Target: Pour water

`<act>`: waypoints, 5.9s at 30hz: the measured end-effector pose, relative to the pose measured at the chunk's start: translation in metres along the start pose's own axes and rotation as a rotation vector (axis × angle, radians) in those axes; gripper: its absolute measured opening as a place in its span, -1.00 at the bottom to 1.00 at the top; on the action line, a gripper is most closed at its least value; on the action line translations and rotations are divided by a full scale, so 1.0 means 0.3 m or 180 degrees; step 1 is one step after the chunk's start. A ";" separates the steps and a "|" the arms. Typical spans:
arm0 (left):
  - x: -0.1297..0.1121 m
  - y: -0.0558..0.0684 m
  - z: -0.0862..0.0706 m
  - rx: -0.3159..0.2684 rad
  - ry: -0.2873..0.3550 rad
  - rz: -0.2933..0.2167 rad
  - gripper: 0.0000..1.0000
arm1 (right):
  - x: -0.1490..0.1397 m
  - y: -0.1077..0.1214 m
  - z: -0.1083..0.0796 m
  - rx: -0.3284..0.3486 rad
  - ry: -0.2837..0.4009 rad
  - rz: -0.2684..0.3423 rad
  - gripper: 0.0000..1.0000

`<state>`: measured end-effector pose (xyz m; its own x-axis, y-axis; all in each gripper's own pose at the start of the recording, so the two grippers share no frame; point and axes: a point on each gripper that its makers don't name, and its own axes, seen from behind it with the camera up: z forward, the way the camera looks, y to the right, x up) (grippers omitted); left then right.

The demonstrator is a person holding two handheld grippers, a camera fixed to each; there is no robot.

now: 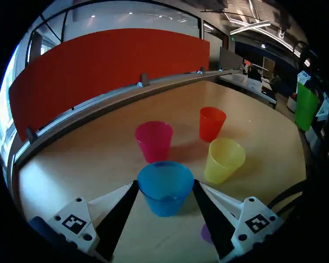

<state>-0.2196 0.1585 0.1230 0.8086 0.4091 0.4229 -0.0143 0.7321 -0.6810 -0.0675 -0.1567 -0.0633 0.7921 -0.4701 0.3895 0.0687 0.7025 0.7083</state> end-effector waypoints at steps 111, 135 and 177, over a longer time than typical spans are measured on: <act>-0.020 0.029 0.037 -0.0190 -0.0063 -0.0249 0.81 | -0.365 0.086 0.308 -0.0186 -0.0345 0.0047 1.00; -0.077 0.010 -0.010 -0.0069 -0.0302 -0.0062 0.82 | -0.303 0.112 0.233 -0.0305 -0.0216 0.0112 1.00; 0.089 -0.003 -0.819 0.1496 0.1073 -0.1137 0.81 | -0.153 0.266 -0.177 -0.1120 0.0540 0.0698 1.00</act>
<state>-0.0534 0.0351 -0.0120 0.9492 -0.0381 0.3123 0.0952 0.9809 -0.1697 -0.0663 -0.0506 -0.0559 0.8972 -0.2159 0.3853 0.0669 0.9287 0.3647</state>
